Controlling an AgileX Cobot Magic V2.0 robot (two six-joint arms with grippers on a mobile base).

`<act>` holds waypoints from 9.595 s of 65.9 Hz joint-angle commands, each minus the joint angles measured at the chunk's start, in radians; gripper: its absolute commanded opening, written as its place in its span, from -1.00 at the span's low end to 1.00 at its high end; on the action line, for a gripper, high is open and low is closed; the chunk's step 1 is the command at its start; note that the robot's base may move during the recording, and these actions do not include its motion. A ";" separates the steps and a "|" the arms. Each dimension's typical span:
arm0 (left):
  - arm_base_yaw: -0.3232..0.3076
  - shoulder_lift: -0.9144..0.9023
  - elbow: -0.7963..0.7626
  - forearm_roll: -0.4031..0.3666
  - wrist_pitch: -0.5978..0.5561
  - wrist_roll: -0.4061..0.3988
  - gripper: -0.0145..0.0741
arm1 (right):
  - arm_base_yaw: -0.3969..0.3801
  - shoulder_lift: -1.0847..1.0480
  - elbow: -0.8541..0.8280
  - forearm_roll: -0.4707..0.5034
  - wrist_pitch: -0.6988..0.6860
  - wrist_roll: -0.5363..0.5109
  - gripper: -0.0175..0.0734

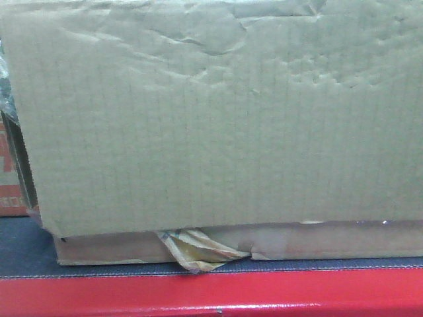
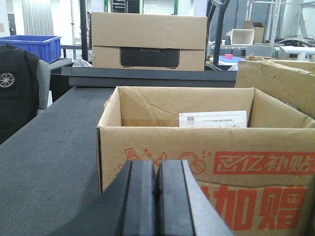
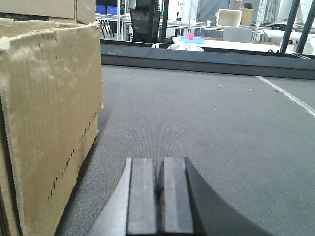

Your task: Stack two boxes on right shelf middle

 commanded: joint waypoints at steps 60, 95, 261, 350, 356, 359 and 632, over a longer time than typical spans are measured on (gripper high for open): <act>-0.007 -0.005 -0.098 -0.023 0.109 0.001 -0.90 | 0.001 -0.003 0.000 0.001 -0.015 -0.006 -0.97; -0.007 0.532 -0.661 -0.041 0.664 0.010 -0.90 | 0.001 -0.003 0.000 0.001 -0.015 -0.006 -0.97; 0.213 1.574 -1.742 0.119 1.173 -0.033 -0.92 | 0.001 -0.003 0.000 0.001 -0.015 -0.006 -0.97; -0.628 1.727 -1.824 0.329 1.205 -0.713 -0.92 | 0.001 -0.003 0.000 0.001 -0.015 -0.006 -0.97; -0.628 1.737 -1.796 0.329 1.203 -0.734 -0.92 | 0.001 -0.003 0.000 0.001 -0.015 -0.006 -0.97; -0.628 1.743 -1.787 0.325 1.201 -0.734 -0.92 | 0.001 -0.003 0.000 0.001 -0.015 -0.006 -0.97; -0.450 1.666 -1.589 0.087 1.210 -0.468 -0.06 | 0.001 -0.003 -0.064 0.003 -0.090 0.065 -0.97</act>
